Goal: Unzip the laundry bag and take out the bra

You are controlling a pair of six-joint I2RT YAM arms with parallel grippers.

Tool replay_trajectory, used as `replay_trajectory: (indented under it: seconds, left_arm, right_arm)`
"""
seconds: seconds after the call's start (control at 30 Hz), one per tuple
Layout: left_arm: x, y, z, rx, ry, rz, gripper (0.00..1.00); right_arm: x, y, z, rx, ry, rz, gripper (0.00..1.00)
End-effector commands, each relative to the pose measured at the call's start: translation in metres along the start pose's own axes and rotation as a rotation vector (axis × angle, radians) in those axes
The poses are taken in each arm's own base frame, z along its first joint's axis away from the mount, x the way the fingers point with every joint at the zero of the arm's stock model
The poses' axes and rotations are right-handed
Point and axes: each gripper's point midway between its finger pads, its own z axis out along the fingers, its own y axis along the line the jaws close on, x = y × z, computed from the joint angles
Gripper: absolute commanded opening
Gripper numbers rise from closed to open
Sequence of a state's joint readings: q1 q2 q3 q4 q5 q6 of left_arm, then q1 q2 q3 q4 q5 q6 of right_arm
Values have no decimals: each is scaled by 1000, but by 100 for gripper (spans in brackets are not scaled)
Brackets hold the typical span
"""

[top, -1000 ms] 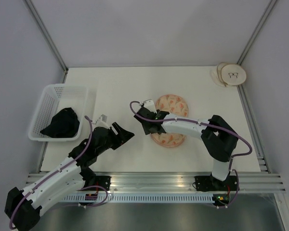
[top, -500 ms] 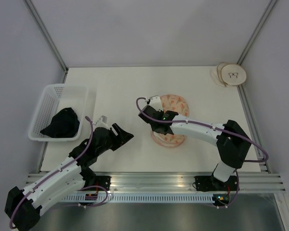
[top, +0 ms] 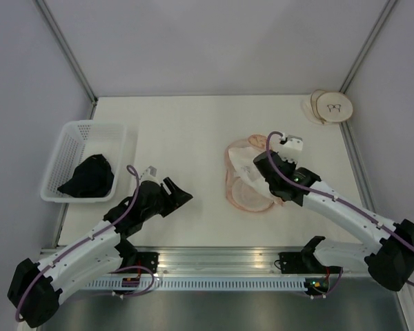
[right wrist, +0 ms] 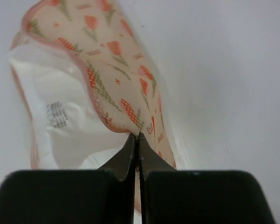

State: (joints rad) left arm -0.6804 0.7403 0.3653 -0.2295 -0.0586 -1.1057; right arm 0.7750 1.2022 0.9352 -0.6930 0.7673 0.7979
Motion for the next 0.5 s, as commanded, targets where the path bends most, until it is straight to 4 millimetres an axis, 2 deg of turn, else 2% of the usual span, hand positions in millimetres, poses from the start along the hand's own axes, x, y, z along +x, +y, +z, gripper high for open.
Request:
replay_trajectory:
  seconds: [0.0,0.03,0.07,0.2,0.27,0.43,0.47]
  left_arm:
    - [-12,-23,0,55,-20,34,73]
    - [-11,-23,1,47,-13,39,73]
    - [-12,-27,2,52,-14,42,73]
    - [-15,-37,5,66,-8,55,73]
    - [-17,-48,7,99,-7,55,73]
    - [-16,-94,9,293,29,-4,75]
    - [-19,-110,9,349,28,-19,75]
  right_arm:
    - [3,-39,9,86,-15,123,0]
    - [2,-50,14,104,-5,157,1]
    - [4,-50,18,72,-10,185,0]
    - [20,-47,32,-21,74,218,0]
    - [27,-37,34,-81,106,210,0]
    - [32,-8,29,-257,146,213,0]
    - [31,-1,26,-301,150,216,1]
